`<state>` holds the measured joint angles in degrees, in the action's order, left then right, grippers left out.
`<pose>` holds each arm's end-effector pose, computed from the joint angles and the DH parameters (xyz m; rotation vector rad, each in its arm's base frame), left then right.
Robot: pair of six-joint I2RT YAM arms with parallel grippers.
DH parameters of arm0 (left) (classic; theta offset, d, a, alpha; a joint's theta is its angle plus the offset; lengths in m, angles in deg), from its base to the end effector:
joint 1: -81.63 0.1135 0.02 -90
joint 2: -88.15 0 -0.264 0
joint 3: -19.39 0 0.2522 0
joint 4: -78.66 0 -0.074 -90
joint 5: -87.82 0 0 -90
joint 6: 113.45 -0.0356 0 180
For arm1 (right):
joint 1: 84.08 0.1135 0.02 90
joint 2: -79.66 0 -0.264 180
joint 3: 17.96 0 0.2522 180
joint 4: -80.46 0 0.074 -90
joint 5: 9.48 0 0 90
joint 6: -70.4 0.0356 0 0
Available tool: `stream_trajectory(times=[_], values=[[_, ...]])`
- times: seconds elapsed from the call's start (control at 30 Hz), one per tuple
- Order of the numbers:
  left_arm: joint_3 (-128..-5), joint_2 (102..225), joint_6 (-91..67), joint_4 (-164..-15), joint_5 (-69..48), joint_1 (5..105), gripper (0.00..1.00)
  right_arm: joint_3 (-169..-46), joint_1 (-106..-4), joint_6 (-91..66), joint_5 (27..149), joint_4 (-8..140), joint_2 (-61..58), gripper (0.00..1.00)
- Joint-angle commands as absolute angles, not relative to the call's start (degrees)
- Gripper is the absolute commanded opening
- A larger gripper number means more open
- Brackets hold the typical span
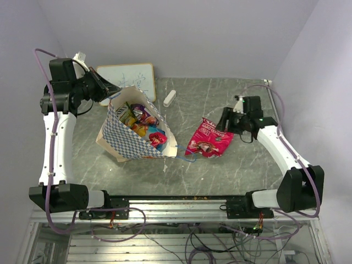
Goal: Take the snacks out of the paper bag
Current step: Place the snack at the center of the board.
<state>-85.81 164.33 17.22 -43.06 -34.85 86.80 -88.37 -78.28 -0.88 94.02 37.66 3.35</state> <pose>0.2688 0.0050 0.4414 -0.4871 2.0808 -0.9642 0.2778 0.0366 0.2625 0.1666 2.4405 0.4782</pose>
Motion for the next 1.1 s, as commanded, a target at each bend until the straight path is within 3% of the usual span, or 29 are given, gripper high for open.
stream_trajectory(times=[0.0, 0.13, 0.37, 0.5, 0.63, 0.77, 0.9, 1.07], values=[[-86.2, 163.6, 17.4, -43.7, -36.5, 87.3, 0.07, -91.3, -70.9, 1.5, 107.7, 34.9, 5.2, 0.60], [-85.5, 163.1, 17.7, -43.9, -36.4, 87.4, 0.07, -87.4, -70.3, 3.5, 116.7, 35.6, 4.8, 0.56], [-83.2, 162.2, 19.2, -45.8, -37.1, 87.4, 0.07, -80.6, -70.5, 5.6, 116.0, 41.0, -0.9, 0.61], [-82.9, 161.6, 18.8, -45.3, -36.6, 87.4, 0.07, -74.0, -71.4, 7.4, 108.3, 40.5, -1.7, 0.65], [-81.3, 160.4, 19.1, -45.5, -36.2, 87.4, 0.07, -67.4, -78.4, 7.1, 104.6, 41.8, -0.5, 0.68], [-81.3, 160.4, 18.8, -45.1, -36.2, 87.4, 0.07, -74.9, -79.1, 3.9, 107.5, 35.4, 2.9, 0.71], [-82.4, 161.1, 18.7, -45.1, -36.0, 87.4, 0.07, -82.3, -79.0, 2.7, 108.3, 30.6, 7.7, 0.83], [-82.7, 161.7, 19.4, -46.0, -36.3, 87.3, 0.07, -82.0, -80.3, 2.6, 105.7, 30.1, 5.9, 0.85]])
